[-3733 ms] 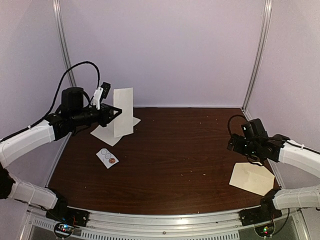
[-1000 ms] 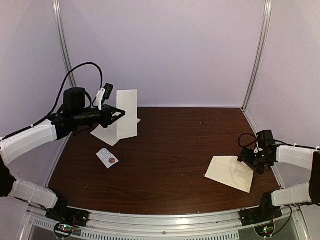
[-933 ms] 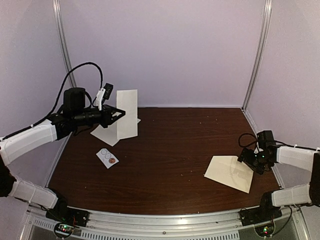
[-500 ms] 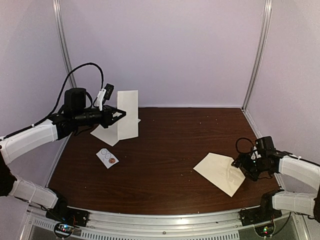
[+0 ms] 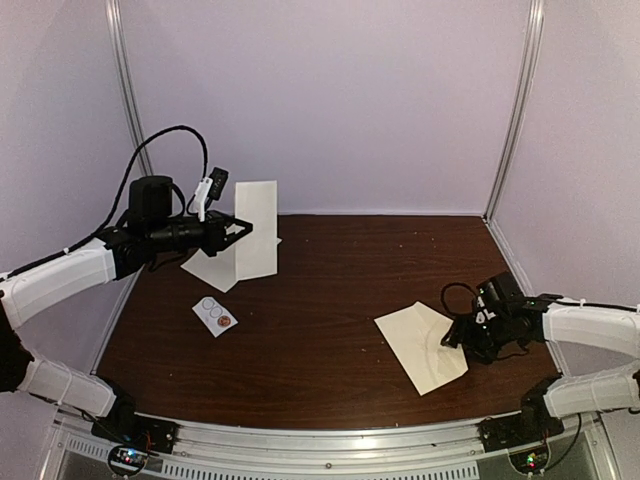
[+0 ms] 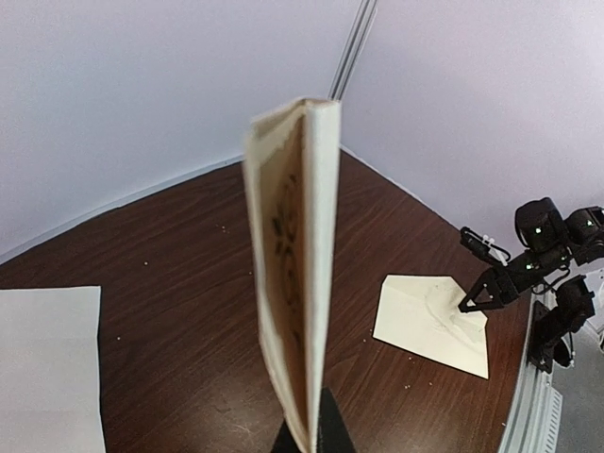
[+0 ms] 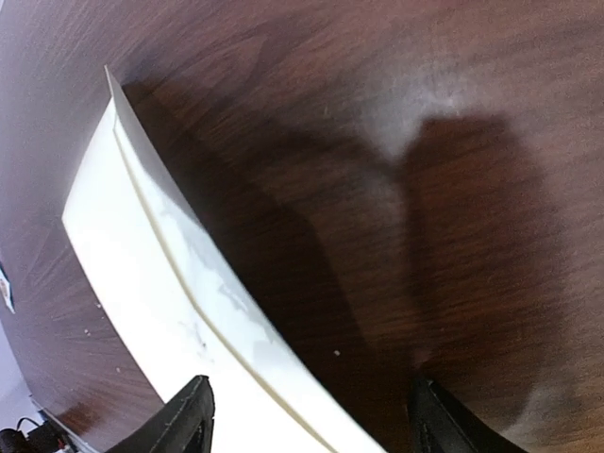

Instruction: Place the letter into the envelope and seal it

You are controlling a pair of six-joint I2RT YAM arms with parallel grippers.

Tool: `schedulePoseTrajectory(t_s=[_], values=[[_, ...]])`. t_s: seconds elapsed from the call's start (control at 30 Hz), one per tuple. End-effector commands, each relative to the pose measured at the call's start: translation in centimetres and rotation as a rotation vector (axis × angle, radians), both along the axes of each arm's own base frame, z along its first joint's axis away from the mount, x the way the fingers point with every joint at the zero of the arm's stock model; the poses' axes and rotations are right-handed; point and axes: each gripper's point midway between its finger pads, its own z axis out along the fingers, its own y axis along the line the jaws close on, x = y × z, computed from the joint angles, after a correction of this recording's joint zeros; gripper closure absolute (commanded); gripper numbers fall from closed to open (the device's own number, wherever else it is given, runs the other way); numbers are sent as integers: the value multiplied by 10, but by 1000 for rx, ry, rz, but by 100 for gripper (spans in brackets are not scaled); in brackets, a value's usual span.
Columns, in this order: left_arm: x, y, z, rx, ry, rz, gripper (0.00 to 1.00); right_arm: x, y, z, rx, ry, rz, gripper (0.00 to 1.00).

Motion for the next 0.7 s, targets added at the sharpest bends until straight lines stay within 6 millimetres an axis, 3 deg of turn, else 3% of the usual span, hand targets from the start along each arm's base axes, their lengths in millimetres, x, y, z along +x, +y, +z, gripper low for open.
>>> schedulePoseTrajectory(t_s=[0.0,0.27,0.53,0.67], values=[[0,-3,13,-31,-42,-10,100,22,-15,3,-153,-51,13,31],[0,-2,14,-30,-48,-9,100,42,-6,5,-201,-93,118,59],[0,-3,12,-30,-41,-14,100,34,25,26,-118,-144,188,97],[0,-4,11,-29,-40,-15,100,36,51,41,-42,-196,155,100]])
